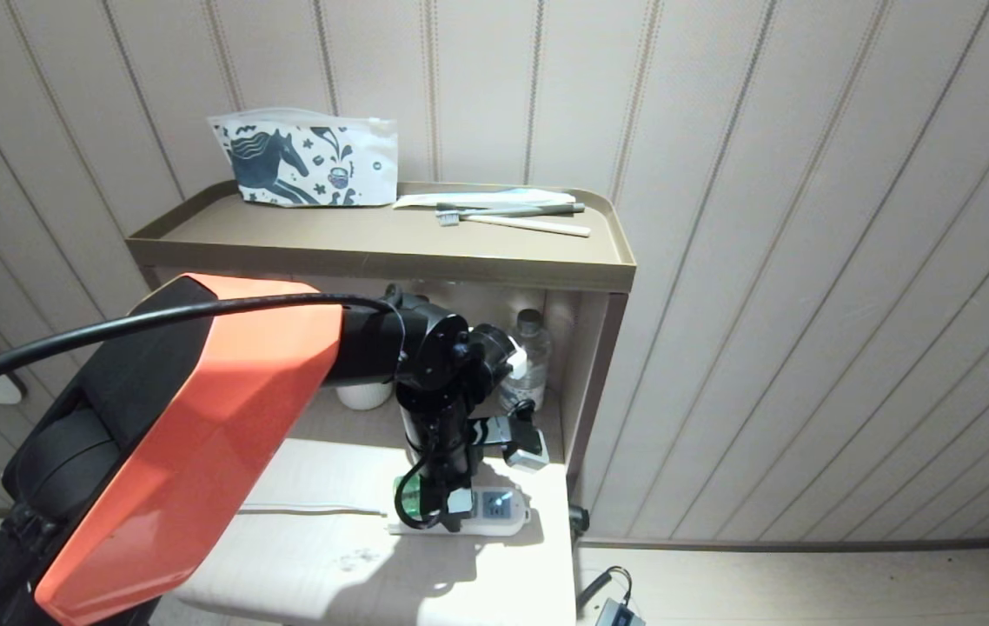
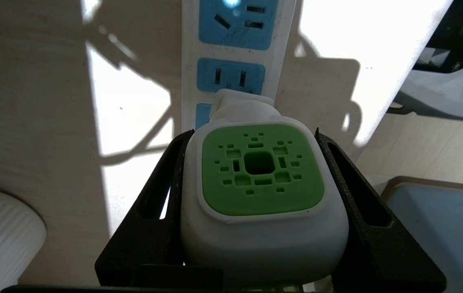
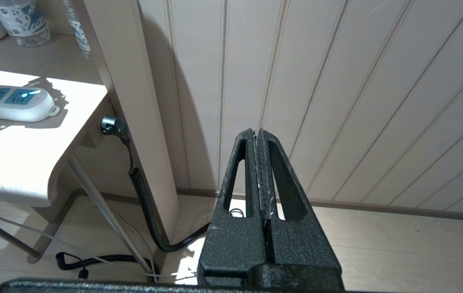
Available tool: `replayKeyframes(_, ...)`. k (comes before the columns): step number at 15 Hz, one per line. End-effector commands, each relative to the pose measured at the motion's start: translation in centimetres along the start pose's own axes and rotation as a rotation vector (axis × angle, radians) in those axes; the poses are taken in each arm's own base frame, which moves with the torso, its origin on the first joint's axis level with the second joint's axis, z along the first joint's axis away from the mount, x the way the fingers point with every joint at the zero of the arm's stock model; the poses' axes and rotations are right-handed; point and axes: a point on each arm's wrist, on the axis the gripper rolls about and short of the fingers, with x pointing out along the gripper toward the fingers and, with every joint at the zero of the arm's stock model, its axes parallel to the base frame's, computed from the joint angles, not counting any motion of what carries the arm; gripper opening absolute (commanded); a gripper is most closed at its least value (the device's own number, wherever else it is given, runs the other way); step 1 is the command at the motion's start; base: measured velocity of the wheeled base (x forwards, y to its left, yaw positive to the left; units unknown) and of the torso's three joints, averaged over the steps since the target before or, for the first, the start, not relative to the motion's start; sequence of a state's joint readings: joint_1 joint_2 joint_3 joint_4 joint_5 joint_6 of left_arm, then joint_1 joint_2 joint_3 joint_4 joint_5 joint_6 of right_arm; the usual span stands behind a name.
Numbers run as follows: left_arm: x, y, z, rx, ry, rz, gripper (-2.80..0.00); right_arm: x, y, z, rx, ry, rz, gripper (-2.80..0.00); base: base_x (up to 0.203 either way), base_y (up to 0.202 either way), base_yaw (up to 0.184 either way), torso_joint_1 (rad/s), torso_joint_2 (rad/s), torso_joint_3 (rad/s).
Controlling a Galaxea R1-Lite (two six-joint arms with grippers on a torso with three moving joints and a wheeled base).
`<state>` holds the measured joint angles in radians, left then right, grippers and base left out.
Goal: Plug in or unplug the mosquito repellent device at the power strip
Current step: Insert the plug into the socket
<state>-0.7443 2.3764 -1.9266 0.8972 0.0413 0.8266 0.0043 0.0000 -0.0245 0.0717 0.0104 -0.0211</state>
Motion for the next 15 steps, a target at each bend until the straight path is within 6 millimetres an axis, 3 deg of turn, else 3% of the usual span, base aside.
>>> replayKeyframes(1,0.1,-0.2,0.0,0.008,0.007,-0.010,-2.80,0.0,0.0,0.0,0.000,0.000,0.001,-2.80,0.000,0.000,0.000,0.000,0.00,0.000)
replayKeyframes(15,1.6,-0.9,1.2,0.031,0.021,-0.012,-2.80,0.0,0.0,0.0,0.000,0.000,0.001,-2.80,0.000,0.000,0.000,0.000,0.00,0.000)
